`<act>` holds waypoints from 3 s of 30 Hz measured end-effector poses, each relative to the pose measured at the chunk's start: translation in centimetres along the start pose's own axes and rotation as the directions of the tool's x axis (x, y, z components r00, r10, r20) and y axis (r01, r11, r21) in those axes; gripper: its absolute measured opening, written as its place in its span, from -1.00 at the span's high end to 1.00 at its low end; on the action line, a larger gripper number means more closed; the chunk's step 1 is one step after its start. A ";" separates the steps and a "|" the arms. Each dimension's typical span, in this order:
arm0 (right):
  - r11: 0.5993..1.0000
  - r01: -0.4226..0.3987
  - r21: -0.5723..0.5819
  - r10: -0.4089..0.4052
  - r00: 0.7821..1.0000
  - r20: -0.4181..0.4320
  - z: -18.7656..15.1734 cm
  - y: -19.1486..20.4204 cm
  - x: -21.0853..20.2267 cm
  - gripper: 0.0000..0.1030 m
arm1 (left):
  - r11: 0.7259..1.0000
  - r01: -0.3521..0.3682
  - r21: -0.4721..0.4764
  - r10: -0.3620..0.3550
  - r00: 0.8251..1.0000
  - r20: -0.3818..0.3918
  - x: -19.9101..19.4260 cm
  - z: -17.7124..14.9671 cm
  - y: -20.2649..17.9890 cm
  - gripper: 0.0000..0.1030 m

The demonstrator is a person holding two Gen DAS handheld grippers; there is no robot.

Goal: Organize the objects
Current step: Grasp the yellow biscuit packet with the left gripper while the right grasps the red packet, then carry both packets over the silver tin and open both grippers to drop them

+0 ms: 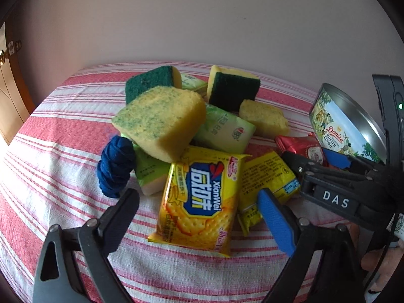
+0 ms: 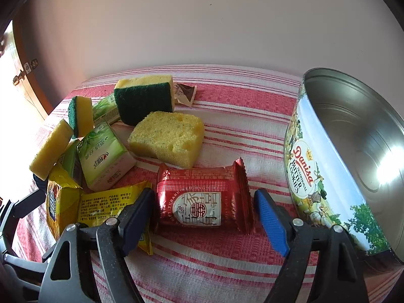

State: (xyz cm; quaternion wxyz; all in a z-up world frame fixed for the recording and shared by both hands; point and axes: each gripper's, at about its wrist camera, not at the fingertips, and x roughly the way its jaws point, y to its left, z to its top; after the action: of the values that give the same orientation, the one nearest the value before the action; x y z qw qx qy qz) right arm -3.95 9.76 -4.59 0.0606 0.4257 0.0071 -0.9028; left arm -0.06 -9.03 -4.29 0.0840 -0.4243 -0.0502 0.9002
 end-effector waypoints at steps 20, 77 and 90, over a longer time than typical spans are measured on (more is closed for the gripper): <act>1.000 -0.005 -0.003 0.006 0.966 0.257 -0.5 -0.6 -6.3 -0.14 | 0.999 0.006 -0.034 0.001 0.983 0.185 -5.8 -0.4 -0.3 0.01; 0.913 0.262 0.312 -0.359 0.880 0.311 -1.8 -22.3 -10.5 -0.51 | 0.956 0.095 0.276 -0.160 0.962 0.223 1.5 3.7 -26.0 -0.94; 0.902 0.238 0.359 -0.372 0.851 0.370 -2.2 -22.1 -10.7 -0.69 | 0.964 0.025 0.265 -0.111 0.943 0.313 0.0 3.4 -25.0 -0.99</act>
State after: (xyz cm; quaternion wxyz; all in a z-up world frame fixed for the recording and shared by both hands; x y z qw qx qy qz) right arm 1.96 33.00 1.40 -0.1503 0.2134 -0.0756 -0.9624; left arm 0.04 15.45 1.88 0.1602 -0.2534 0.0389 0.9532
